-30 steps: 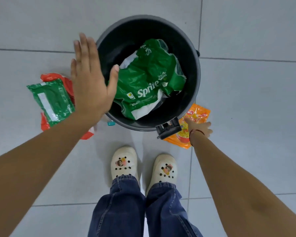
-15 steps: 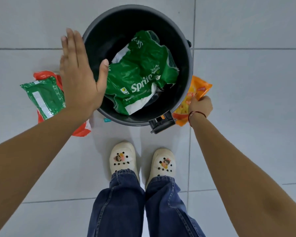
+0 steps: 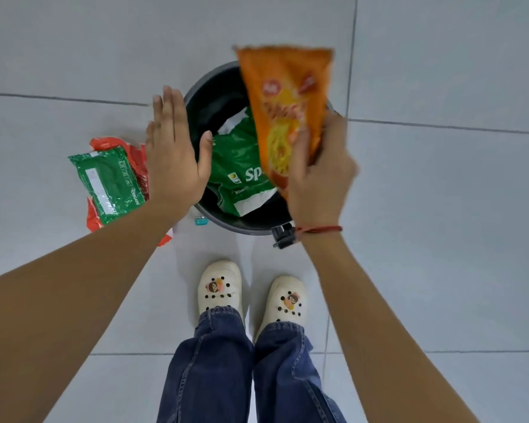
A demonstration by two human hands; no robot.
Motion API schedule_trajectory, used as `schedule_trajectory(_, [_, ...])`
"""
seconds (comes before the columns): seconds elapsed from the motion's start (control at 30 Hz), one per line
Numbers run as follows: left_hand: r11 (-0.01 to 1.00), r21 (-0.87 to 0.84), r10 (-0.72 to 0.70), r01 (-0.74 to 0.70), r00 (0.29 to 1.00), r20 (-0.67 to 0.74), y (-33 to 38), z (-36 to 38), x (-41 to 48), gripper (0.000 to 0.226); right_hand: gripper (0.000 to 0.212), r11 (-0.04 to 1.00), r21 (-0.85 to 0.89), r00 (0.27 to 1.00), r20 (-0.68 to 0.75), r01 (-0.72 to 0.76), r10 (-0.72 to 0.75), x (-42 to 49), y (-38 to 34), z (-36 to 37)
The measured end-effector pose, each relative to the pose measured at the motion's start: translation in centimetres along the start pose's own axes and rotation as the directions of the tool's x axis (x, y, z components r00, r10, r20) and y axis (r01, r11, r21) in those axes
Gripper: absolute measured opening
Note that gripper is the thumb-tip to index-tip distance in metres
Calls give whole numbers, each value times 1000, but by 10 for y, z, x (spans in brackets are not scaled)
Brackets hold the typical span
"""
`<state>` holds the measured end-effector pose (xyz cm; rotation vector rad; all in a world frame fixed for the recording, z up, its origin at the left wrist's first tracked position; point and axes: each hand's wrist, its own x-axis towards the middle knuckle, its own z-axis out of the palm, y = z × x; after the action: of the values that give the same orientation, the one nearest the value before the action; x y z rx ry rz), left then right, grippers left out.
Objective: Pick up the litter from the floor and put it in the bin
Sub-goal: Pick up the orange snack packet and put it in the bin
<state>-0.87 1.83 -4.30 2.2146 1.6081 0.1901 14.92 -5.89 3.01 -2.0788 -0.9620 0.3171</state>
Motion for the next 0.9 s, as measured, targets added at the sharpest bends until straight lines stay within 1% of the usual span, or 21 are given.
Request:
schedule_trajectory(0.03, [1000,6,-2,2,1000,-2,0,0,0,64,12,995,-78,988,140,-57,67,-4,9,15])
schedule_trajectory(0.07, [1000,16,-5,5,1000,-5,0,0,0,64,15,974,-200,953,260,-103,154,-9,20,31])
schedule_trajectory(0.1, [1000,26,-5,5,1000,-5,0,0,0,64,18,936,-321,906,338,-142,254,-10,30,45])
schedule_trajectory(0.13, [999,34,-6,6,1000,-2,0,1,0,65,21,895,-407,861,373,-182,345,-10,38,57])
schedule_trajectory(0.17, [999,39,-7,7,1000,0,0,1,1,65,23,863,-456,828,382,-218,411,-8,44,66])
schedule_trajectory(0.27, [999,37,-9,9,1000,4,-1,2,0,67,26,808,-517,772,378,-281,511,1,49,81])
schedule_trajectory(0.33, [999,36,-8,8,1000,10,-3,2,0,67,26,791,-469,705,399,-393,586,7,50,84])
schedule_trajectory(0.4, [999,43,-6,6,1000,13,-3,2,0,67,24,751,-289,632,411,-593,657,12,50,82])
schedule_trajectory(0.43, [999,44,-9,9,1000,12,-2,1,0,67,22,691,-147,586,424,-707,690,15,46,78])
schedule_trajectory(0.47, [999,42,-13,12,1000,15,-2,1,0,67,22,607,-13,537,450,-795,713,17,43,72])
schedule_trajectory(0.5, [999,38,-18,17,1000,20,-2,1,1,67,23,539,72,502,483,-839,717,17,43,67])
schedule_trajectory(0.53, [999,37,-20,19,1000,22,-2,1,1,67,24,525,88,491,512,-847,705,17,44,63])
schedule_trajectory(0.57, [999,36,-20,19,1000,22,-2,1,1,67,26,572,40,505,522,-819,687,17,45,60])
schedule_trajectory(0.6, [999,36,-18,17,1000,20,-2,1,1,67,27,658,-52,544,515,-751,662,15,47,58])
schedule_trajectory(0.63, [999,37,-16,15,1000,19,-1,1,1,67,27,744,-146,604,493,-652,626,14,48,56])
schedule_trajectory(0.7, [999,47,-15,14,1000,21,-1,1,1,67,24,854,-257,752,404,-453,520,11,42,52])
schedule_trajectory(0.77, [998,61,-23,21,999,27,-1,1,1,67,28,911,-314,901,254,-268,352,9,29,45])
schedule_trajectory(0.8, [998,65,-28,26,999,32,-1,1,0,67,33,919,-360,956,175,-160,235,10,24,41])
schedule_trajectory(0.83, [997,66,-32,29,999,35,-1,1,0,67,39,913,-403,987,115,-60,115,12,21,38])
schedule_trajectory(0.87, [997,65,-33,30,999,37,-1,1,1,67,44,908,-418,997,77,24,9,14,22,35])
schedule_trajectory(0.9, [997,65,-31,29,999,36,-1,1,1,67,47,909,-409,996,68,83,-61,16,24,33])
